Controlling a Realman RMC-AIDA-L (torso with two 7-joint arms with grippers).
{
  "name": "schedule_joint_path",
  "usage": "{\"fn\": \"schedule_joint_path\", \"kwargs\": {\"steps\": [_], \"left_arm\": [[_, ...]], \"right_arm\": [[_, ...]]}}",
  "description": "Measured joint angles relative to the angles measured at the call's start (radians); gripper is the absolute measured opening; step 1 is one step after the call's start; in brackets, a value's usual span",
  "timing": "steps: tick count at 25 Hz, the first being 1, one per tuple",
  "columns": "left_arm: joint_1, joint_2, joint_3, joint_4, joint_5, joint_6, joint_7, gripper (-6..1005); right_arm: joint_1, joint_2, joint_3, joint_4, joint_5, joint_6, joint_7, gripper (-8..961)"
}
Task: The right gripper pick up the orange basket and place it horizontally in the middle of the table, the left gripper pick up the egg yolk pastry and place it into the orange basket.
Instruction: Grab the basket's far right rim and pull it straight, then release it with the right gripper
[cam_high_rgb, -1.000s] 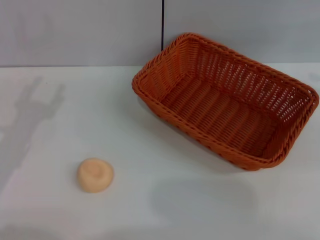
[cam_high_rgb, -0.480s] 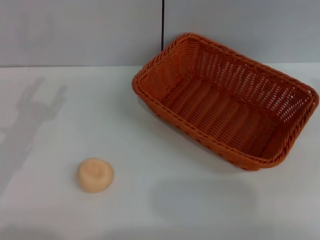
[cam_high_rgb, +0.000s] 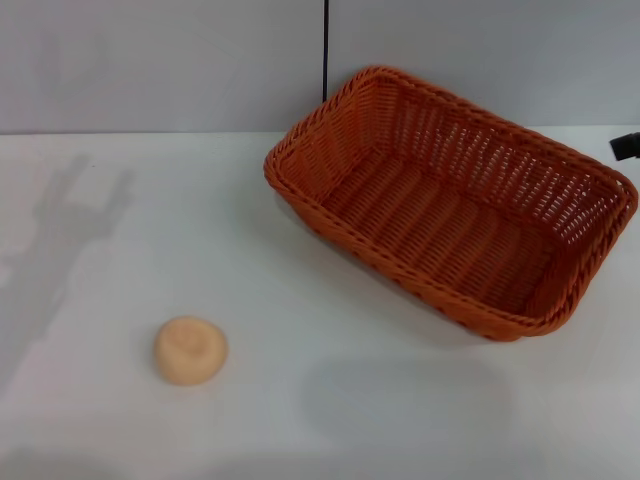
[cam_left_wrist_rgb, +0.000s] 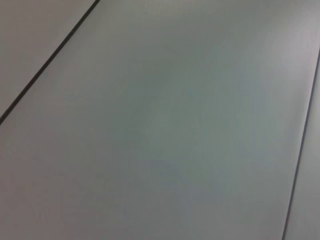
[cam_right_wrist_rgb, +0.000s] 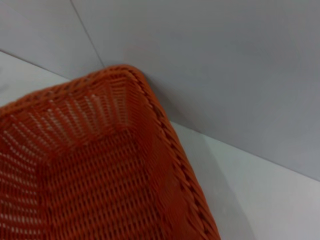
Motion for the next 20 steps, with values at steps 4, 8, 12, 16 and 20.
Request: {"fn": "schedule_joint_path", "kwargs": {"steps": [4,8,12,16,20], "left_arm": [[-0.001,0.000,-0.001,0.001,-0.001,0.002,0.003,801],[-0.001,0.000,-0.004,0.001,-0.001,0.003,0.003,800],[0.001,0.000,-0.005,0.001,-0.001,0.005,0.003,800],[0.002,0.000,-0.006,0.002,-0.002,0.005,0.003,800],[0.001,0.000,-0.006,0.003,-0.002,0.005,0.003,800]], "right_arm": [[0.011,0.025,-0.029,0.033,-0.034,0.045,-0.011,718],[0.015,0.028,-0.047,0.073,-0.038,0.076,-0.011,718],[0.029,0.028,-0.054,0.156,-0.056,0.126,-0.013,717],[0.030,0.029,-0.054,0.171,-0.056,0.134,-0.018,715],[0.024,0.039,-0.054,0.170,-0.056,0.135,-0.048,687]]}}
